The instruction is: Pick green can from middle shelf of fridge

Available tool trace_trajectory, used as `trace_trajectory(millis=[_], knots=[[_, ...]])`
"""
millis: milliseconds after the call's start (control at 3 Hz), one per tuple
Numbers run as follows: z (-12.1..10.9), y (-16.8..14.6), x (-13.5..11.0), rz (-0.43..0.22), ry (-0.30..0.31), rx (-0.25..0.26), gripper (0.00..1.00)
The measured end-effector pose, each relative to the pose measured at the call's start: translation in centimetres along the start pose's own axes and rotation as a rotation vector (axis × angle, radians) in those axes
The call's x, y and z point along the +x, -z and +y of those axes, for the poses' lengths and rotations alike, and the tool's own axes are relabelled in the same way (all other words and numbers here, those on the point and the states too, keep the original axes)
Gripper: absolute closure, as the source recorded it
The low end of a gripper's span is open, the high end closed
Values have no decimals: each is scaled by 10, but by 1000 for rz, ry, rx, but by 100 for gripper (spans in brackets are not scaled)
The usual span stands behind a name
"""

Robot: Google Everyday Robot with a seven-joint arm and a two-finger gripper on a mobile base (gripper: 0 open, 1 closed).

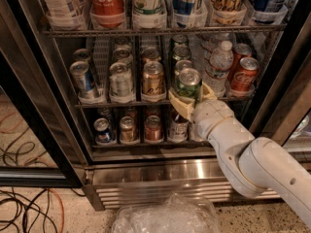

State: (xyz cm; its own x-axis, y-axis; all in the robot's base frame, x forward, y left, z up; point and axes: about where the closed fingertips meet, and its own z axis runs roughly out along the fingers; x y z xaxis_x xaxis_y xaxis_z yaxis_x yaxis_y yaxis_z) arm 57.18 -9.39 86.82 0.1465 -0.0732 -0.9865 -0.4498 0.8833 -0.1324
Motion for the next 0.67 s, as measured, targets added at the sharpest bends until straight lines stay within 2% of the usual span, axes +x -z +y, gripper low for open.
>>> trace_trajectory(millis=[333, 667], knots=[[4, -2, -3, 4, 8, -21, 100], [17, 4, -7, 9, 17, -76, 100]])
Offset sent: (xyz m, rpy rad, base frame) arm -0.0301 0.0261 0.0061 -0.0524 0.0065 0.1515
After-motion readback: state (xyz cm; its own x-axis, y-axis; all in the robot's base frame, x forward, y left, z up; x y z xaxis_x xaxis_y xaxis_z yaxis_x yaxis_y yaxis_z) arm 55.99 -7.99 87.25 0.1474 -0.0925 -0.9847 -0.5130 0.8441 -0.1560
